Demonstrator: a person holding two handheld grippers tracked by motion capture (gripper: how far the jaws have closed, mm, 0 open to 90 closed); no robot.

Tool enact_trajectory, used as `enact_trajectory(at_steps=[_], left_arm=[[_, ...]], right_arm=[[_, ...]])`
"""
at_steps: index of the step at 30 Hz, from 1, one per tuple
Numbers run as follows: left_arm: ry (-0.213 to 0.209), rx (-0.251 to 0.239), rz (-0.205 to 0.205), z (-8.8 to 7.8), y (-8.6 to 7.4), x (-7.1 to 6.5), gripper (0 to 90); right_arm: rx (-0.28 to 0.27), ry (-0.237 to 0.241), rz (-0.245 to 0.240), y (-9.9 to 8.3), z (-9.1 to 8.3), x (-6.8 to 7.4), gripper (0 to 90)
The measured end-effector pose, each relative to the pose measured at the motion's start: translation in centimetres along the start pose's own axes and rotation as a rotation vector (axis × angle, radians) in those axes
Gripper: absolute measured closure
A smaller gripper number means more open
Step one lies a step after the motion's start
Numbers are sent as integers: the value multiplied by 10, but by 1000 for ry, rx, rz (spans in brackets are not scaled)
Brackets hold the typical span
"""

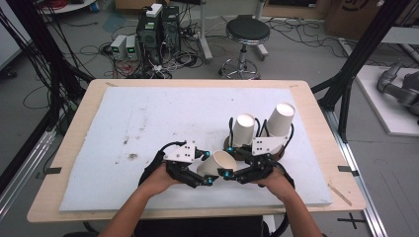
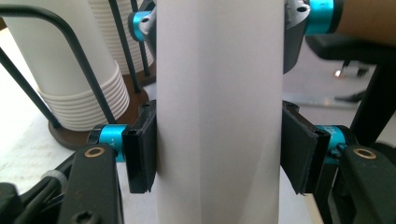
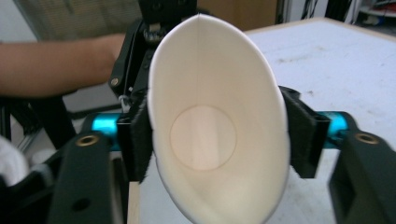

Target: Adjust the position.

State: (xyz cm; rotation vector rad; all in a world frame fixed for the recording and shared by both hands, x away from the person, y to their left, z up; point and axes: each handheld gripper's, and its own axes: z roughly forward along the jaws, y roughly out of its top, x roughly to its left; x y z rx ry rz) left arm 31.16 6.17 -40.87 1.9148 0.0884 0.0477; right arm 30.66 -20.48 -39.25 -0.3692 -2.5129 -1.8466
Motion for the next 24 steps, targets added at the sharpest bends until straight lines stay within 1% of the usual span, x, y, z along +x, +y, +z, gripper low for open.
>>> enact_trajectory(at_steps=[1,3,5,7,8,9,13,19,20,21,23,24], left_arm=[[-1,-23,-19,0,-1,0,374],[-2,-54,-43,-1,-3,1,373],[-7,-89,-67,-3,-6,3,373],[-17,-130,-100,-4,-9,5,373],[-18,-143,-109,-5,-10,6,374],[-22,-152,-114,-6,-11,7,373],[-25,-144,-110,-5,-12,6,377],[-19,-101,-104,-4,-13,6,379],[-7,-88,-102,-4,-13,5,374],[11,-63,-101,-4,-12,5,355],[34,-28,-107,-4,-11,5,262],[44,-7,-88,-4,-9,5,256]], right_arm=[[-15,-9,1,0,0,0,324],[-53,-17,14,1,-1,0,301],[-82,-17,41,1,-4,0,281],[-96,-19,64,1,-6,-2,282],[-95,-14,72,1,-7,-3,298],[-98,-13,66,1,-8,-4,333],[-85,-14,48,1,-8,-3,377],[-55,-16,10,1,-7,-2,421],[-47,-18,0,1,-7,-2,421],[-37,-24,-13,1,-6,-2,421],[-9,-45,-29,1,-5,-1,420],[1,-48,-31,1,-4,-1,419]])
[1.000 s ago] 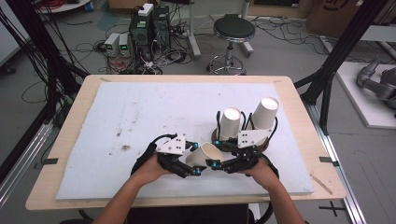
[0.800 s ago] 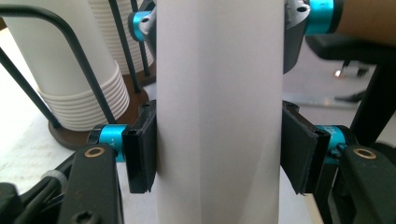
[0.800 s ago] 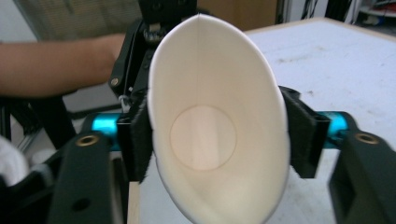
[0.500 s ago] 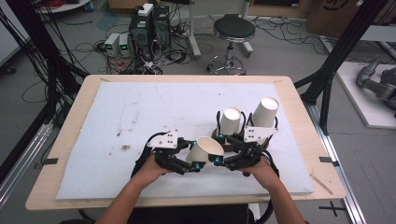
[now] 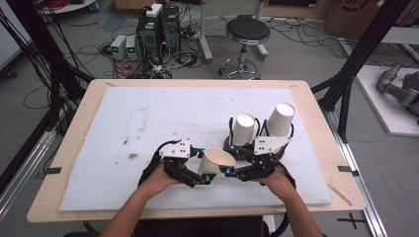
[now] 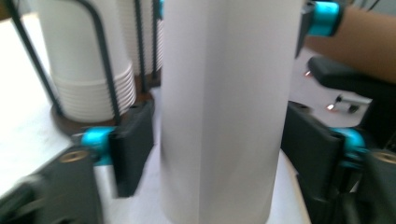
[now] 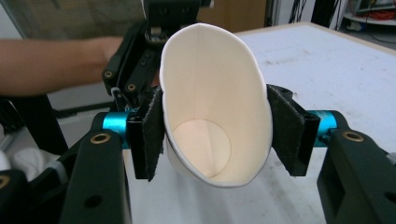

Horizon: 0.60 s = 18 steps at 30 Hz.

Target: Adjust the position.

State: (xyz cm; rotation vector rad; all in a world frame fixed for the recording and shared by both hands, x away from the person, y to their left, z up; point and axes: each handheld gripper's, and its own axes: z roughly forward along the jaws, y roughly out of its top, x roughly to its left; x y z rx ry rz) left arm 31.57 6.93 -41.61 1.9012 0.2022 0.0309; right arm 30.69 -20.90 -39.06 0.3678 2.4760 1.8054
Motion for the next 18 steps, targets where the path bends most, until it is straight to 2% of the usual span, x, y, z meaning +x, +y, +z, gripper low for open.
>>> enact_trajectory(at_steps=[2,5,13,18], left_arm=[[4,27,36,-1,3,-1,256],[-4,36,59,-1,7,-2,259],[-22,29,58,4,7,-3,270],[-30,18,64,3,8,-3,314]], right_arm=[[23,-4,-9,0,2,1,418],[42,1,-24,-1,6,2,416],[42,23,-19,0,7,3,414],[42,26,-16,-1,7,3,412]])
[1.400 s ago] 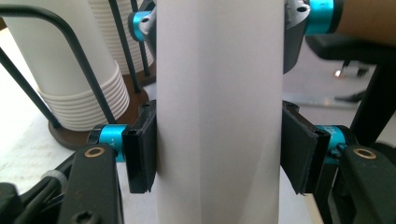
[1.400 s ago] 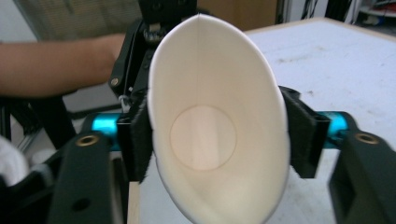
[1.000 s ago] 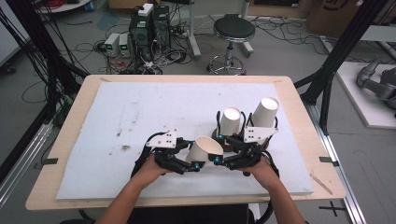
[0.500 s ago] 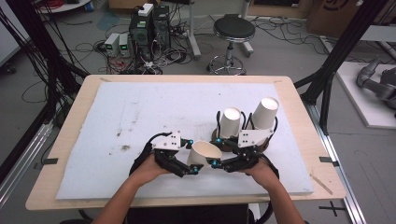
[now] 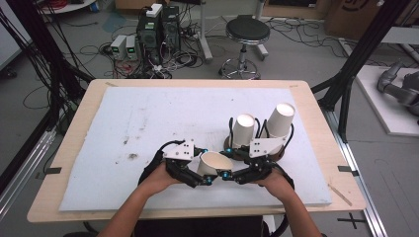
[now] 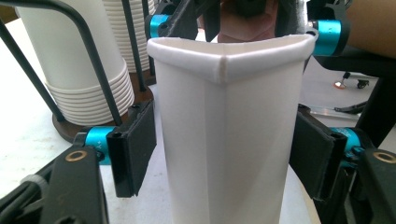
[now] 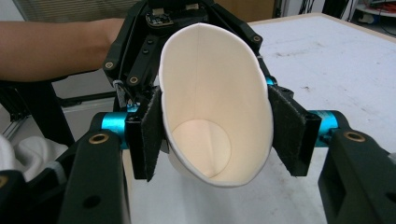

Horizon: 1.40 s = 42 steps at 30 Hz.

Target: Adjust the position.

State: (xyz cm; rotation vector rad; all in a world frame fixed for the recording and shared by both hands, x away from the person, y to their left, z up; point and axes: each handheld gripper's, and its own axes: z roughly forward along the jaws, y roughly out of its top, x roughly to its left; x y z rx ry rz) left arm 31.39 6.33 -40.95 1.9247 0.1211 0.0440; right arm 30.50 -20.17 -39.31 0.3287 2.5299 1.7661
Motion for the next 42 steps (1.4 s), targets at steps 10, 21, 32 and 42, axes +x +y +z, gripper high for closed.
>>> enact_trajectory(at_steps=[10,21,32,42], left_arm=[[-9,0,27,0,0,-1,365],[-6,-51,-8,-1,0,-1,386],[63,-166,-73,-11,-5,3,383],[269,-215,-74,-41,-12,-10,375]], right_arm=[[2,4,6,0,0,-1,410],[-29,-18,4,0,-2,0,306],[-102,-96,24,-1,-19,-2,232],[-95,-149,20,-12,-31,1,233]])
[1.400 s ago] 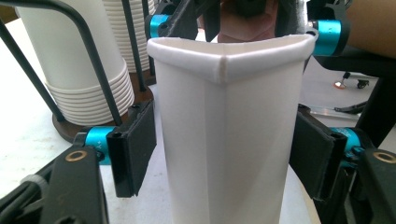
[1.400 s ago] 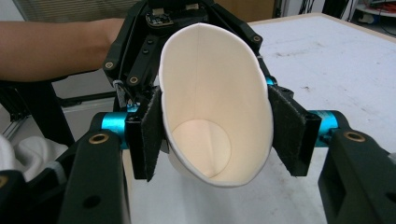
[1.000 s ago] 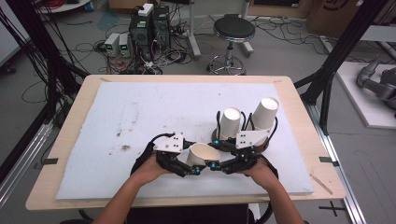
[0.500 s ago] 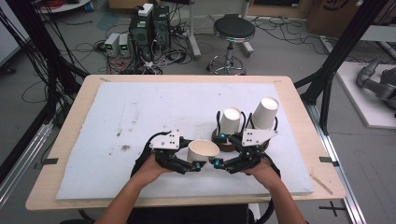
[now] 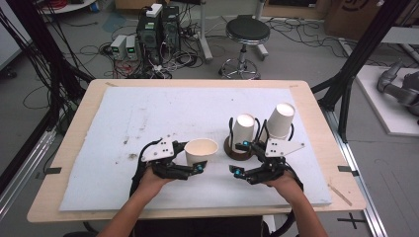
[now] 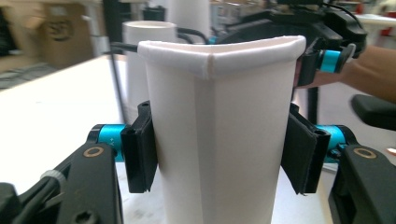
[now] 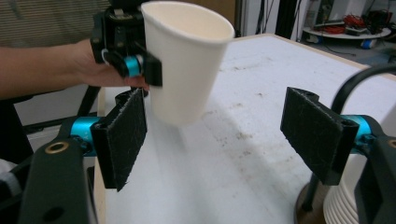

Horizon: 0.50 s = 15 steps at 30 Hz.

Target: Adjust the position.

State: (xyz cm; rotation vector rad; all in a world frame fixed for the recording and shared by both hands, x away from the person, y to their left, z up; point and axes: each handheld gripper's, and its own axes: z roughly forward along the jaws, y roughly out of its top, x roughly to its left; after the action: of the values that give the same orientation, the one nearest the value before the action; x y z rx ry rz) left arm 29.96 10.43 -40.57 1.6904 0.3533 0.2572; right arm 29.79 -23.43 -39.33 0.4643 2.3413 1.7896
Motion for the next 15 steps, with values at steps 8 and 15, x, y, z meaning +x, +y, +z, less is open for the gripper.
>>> enact_trajectory(at_steps=[8,15], left_arm=[[108,-29,-13,-22,3,10,375],[202,-57,-32,-38,4,23,376]], right_arm=[[9,-39,-1,-3,-10,-1,233],[5,-63,2,-2,-12,-5,233]])
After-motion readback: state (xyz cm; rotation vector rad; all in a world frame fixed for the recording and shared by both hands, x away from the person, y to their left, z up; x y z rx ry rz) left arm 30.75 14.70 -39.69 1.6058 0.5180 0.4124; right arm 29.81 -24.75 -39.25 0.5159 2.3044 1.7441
